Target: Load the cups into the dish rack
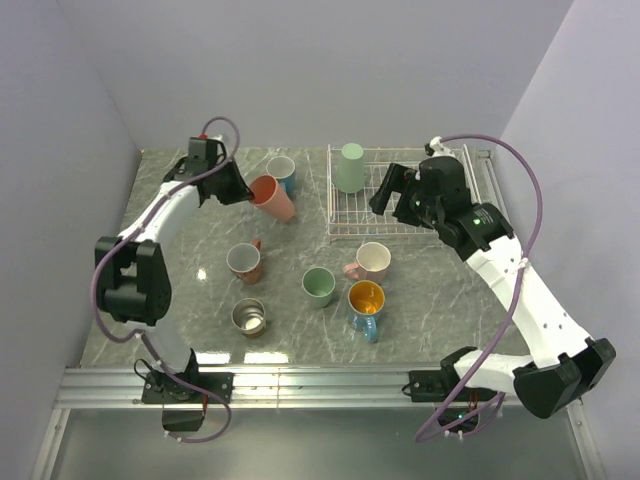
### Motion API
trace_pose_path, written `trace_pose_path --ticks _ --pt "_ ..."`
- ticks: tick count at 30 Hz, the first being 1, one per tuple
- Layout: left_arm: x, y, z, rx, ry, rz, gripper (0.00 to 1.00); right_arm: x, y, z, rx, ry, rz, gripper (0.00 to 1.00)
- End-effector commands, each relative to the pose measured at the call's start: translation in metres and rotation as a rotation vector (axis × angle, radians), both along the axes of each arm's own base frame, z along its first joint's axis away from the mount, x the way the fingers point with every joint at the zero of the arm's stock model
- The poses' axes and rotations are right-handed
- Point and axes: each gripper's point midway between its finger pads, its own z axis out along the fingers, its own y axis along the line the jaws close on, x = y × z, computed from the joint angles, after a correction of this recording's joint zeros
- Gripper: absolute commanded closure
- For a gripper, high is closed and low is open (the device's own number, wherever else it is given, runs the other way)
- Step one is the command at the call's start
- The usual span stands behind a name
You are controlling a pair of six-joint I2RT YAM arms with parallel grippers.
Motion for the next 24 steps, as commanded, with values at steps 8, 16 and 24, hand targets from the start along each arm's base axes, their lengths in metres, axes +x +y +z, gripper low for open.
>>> trace_pose_path --ticks 8,16,24 --pt "-0.042 -0.037 0.154 -0.571 -0.325 -0.309 0.99 0.011 0.101 0.082 0.458 -0.114 0.391 0.0" --pt "-0.085 -0.054 0.198 -0.785 -0.404 -0.486 0.99 0.024 0.138 0.097 0.734 -0.07 0.498 0.0" --pt "-0.107 -0.056 0.209 -0.852 -0.42 -0.525 0.99 0.031 0.148 0.09 0.805 -0.038 0.509 0.0"
